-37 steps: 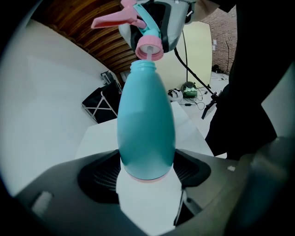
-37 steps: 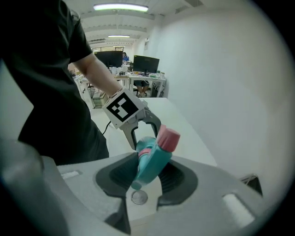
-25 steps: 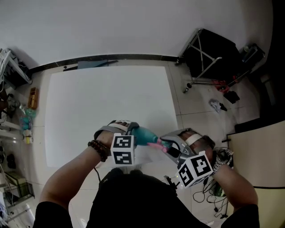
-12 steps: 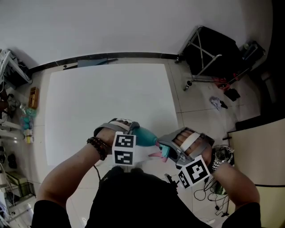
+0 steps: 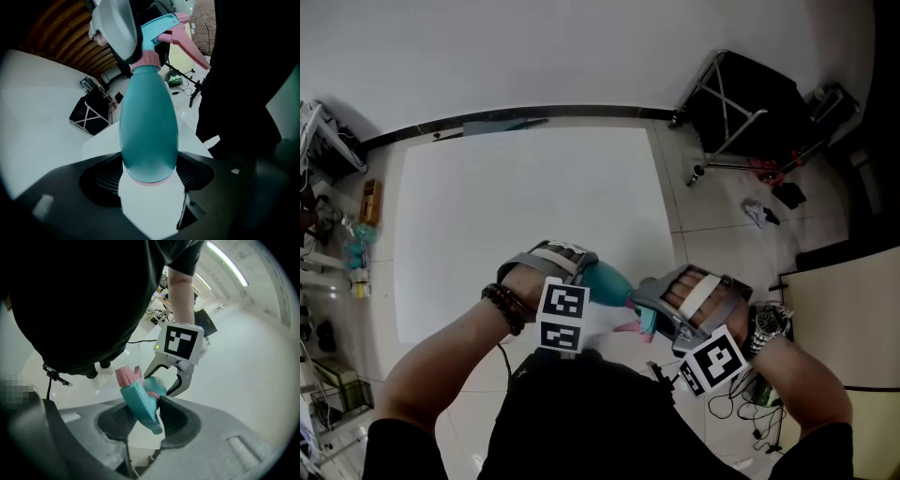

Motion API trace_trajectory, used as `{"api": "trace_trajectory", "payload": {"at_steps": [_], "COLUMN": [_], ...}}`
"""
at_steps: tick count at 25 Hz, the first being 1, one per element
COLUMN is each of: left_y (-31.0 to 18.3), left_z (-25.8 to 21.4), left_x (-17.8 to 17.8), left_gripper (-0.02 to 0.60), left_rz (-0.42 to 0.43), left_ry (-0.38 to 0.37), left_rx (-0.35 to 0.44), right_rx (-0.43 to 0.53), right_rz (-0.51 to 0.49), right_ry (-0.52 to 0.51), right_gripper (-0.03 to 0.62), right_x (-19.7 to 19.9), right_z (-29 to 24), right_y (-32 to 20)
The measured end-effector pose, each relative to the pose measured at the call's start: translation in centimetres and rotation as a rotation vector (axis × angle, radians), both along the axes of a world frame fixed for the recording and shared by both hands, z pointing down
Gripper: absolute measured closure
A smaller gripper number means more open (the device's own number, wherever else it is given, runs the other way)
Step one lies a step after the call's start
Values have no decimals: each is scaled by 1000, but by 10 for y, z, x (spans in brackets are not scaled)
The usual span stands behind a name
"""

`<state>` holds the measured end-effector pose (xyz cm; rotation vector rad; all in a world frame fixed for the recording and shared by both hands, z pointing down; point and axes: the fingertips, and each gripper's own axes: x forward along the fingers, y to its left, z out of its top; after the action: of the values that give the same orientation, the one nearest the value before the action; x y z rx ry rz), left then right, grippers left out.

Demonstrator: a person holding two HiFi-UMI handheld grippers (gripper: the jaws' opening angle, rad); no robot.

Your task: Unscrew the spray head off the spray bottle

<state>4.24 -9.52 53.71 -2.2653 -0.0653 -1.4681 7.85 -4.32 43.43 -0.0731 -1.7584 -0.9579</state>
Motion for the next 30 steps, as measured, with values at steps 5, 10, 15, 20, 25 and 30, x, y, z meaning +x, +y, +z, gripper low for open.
{"api": "trace_trajectory", "payload": {"at_steps": [5,10,15,20,25,30], "left_y": [-1,2,10,16,8,-10], "left_z": [-4,-7,-6,-3,-5,-9], "left_x": [1,2,2,2,0,1], "left_gripper": [202,204,204,204,207,207], "left_rz": [-4,0,41,69,22,-56], "left_ry": [29,73,73,29,47,67], "left_rx": [41,24,-24,-50,-18,40], "right_rx": [17,35,63,107,51,-56], "right_rz": [-18,-50,-118,-184,-63,152], "right_ry": [-15,-42,-24,13,-19,-129], "right_gripper": [476,476,476,476,476,476], "right_x": [0,-1,-1,-4,-1,0], "right_z": [-2,-7,-8,-5,-4,-8], "right_y": [4,6,11,16,7,-12]}}
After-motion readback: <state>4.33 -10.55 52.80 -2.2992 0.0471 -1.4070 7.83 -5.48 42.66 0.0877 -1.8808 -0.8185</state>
